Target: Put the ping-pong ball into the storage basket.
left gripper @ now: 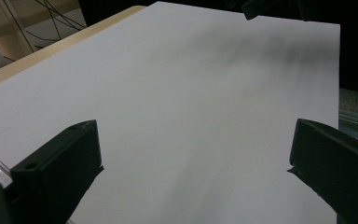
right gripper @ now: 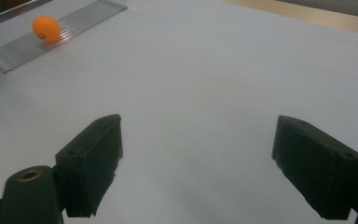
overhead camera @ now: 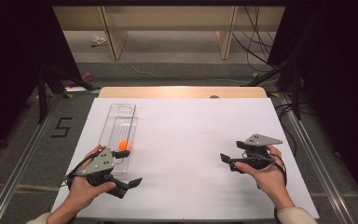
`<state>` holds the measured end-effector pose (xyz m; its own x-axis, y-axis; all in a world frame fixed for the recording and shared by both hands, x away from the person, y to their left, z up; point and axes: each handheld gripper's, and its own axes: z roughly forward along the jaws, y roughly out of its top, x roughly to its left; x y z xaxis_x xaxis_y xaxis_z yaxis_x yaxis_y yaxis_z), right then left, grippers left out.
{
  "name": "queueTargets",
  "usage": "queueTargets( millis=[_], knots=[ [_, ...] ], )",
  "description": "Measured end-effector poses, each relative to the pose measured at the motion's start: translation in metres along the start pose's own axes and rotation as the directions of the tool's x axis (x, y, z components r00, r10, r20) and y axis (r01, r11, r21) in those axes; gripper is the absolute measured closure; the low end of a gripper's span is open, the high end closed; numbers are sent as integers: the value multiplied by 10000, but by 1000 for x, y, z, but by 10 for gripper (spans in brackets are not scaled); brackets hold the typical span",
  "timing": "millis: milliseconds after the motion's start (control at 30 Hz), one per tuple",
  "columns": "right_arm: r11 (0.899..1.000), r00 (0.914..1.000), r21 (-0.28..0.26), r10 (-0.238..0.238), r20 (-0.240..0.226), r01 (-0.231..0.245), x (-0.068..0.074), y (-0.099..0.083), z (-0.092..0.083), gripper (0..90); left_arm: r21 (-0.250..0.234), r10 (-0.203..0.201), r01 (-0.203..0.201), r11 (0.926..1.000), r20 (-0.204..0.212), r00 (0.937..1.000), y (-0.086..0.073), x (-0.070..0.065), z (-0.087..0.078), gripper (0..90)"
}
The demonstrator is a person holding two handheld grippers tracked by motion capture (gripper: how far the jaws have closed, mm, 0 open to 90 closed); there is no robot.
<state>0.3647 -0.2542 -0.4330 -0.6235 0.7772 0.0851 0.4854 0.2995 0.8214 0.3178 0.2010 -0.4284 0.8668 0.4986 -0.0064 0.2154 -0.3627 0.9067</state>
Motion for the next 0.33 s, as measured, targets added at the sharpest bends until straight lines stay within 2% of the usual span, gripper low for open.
queueTargets(
  millis=[333],
  knots=[
    [10000, 10000, -38, 21, -16, -21, 0, 0, -2, 178, 36, -78, 78, 10000, -4, 10000, 0, 2, -1, 18]
  ],
)
